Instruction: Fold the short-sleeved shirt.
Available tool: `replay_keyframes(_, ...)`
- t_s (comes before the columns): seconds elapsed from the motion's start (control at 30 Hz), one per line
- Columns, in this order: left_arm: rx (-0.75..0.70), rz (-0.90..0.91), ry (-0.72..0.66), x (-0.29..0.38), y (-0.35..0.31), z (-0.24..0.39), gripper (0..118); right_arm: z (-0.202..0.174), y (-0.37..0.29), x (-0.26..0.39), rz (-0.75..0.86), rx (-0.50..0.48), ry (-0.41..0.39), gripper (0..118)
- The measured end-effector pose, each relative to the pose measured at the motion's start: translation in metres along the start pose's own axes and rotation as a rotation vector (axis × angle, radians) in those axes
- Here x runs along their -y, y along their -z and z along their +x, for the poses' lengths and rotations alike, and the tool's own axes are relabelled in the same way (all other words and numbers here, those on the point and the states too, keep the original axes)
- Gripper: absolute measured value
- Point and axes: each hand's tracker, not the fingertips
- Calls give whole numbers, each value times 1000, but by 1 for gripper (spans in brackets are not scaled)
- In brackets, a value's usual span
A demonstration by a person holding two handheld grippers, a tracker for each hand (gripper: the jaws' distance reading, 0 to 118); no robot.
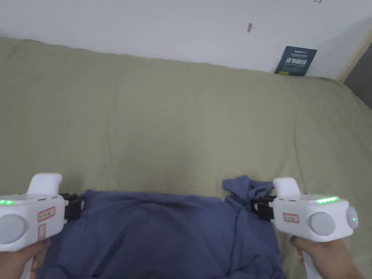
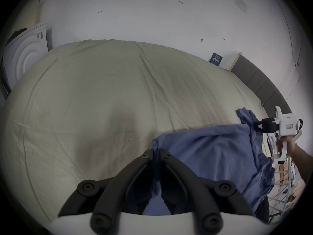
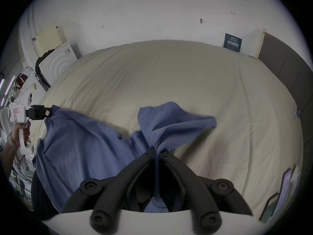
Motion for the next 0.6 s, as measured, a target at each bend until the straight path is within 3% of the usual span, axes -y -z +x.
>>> replay_keyframes(0.3, 57, 126, -1, 19, -93, 10, 7, -27, -127, 20, 219, -100, -90, 5)
replay_keyframes(0.47, 94, 180, 7, 78, -177, 12, 7, -46, -217, 95, 308, -170, -58, 5)
replay_keyframes(0.6, 130, 96, -15, 138, -200, 5, 7, -54, -232, 168, 240, -162, -14, 5)
